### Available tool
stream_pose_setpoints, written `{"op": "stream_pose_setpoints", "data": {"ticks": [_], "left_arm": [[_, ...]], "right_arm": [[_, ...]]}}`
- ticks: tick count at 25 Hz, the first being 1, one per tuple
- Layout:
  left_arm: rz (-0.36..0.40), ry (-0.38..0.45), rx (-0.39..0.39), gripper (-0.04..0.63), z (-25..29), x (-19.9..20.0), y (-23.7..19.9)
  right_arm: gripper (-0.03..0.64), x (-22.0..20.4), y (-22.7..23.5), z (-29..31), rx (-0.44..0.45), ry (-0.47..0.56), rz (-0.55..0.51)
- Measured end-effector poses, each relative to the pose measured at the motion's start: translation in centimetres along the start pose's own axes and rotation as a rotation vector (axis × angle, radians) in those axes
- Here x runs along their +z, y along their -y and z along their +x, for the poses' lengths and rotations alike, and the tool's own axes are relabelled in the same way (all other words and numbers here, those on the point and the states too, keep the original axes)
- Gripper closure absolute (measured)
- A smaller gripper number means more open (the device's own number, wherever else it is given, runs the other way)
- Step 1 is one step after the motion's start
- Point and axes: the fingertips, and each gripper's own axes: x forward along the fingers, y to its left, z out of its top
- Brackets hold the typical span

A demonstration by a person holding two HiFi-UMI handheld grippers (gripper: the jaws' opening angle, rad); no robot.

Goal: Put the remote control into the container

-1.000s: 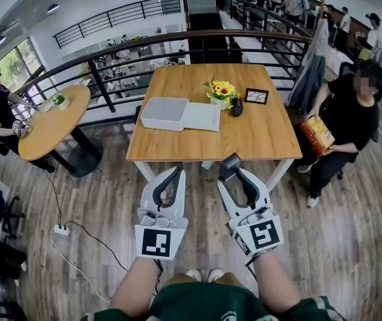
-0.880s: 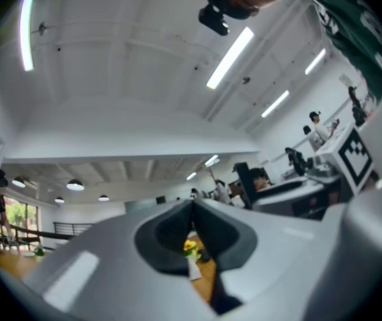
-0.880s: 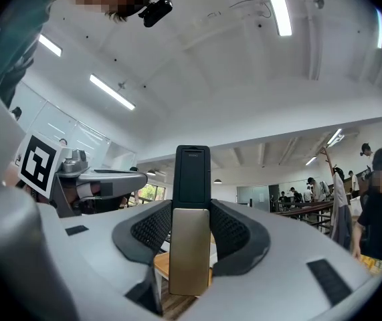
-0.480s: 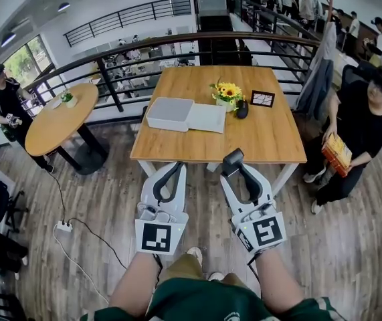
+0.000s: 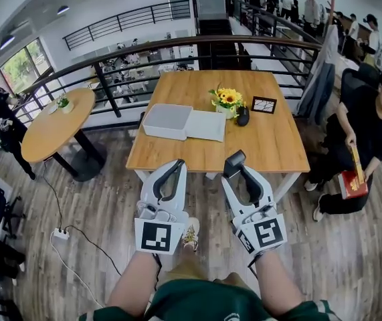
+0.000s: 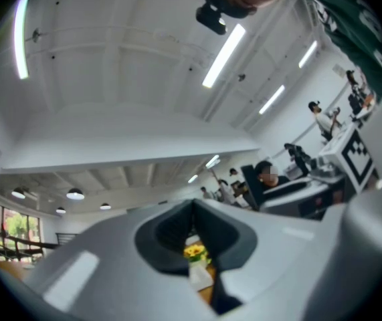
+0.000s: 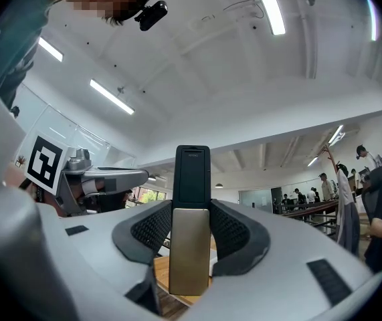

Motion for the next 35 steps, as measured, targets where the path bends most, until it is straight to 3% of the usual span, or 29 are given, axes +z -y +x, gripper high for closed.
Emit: {"op": "stream_pose_setpoints", "data": {"ticks": [7, 23, 35], "left_arm": [[0.075, 0.005, -0.036, 0.591, 4.9, -3.2, -2.9], [0.034, -0.033, -0.119, 0.591, 20.6, -14.5, -13.5], [0.013, -0.011, -0.221, 0.591, 29.8, -18.7, -17.3]], "right_arm": [[0.428, -2.2, 3.0, 5.0, -0.053, -0.019, -0.029], [0.428, -9.9, 10.4, 23.0, -0.124, -0.107, 0.012], [0.428, -12.4, 14.9, 31.9, -0.183, -0.154, -0.042]]}}
